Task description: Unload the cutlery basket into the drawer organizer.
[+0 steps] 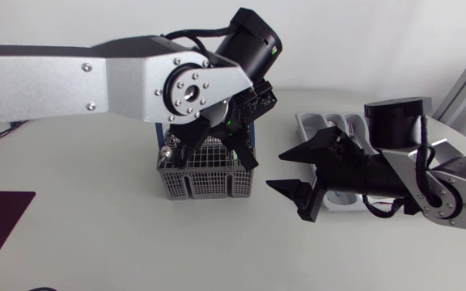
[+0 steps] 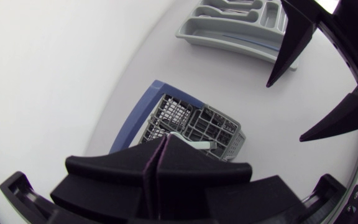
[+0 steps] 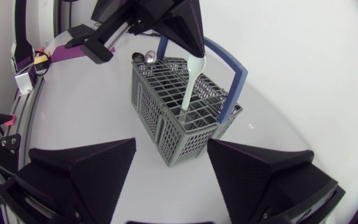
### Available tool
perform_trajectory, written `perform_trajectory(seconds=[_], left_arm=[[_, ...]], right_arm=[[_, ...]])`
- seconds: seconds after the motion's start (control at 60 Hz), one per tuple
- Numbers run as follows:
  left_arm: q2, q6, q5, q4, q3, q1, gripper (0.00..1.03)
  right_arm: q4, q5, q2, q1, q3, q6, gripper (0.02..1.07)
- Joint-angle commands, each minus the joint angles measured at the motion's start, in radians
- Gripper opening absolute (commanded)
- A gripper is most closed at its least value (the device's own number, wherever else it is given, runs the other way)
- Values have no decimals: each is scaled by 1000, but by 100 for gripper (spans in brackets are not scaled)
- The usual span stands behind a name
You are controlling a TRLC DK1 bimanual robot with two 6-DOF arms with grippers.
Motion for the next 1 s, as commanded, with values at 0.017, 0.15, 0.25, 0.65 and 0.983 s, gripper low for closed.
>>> perform_trajectory(seconds=[0.017,0.15,0.25,0.65,0.983], left_arm=[[-34,17,-14,5,-27,-7,13],[-48,19,-23,5,-17,-16,13],[-64,28,-31,7,-8,-27,13],[-163,30,-92,-18,-5,-76,13],[-232,-104,-26,-82,24,-70,13]], right_arm=[[-19,-1,-18,6,-19,16,85],[-30,3,-38,7,-25,16,85],[-42,6,-55,7,-25,16,85],[-90,69,-161,72,-28,41,85],[-56,270,-302,210,-60,102,85]])
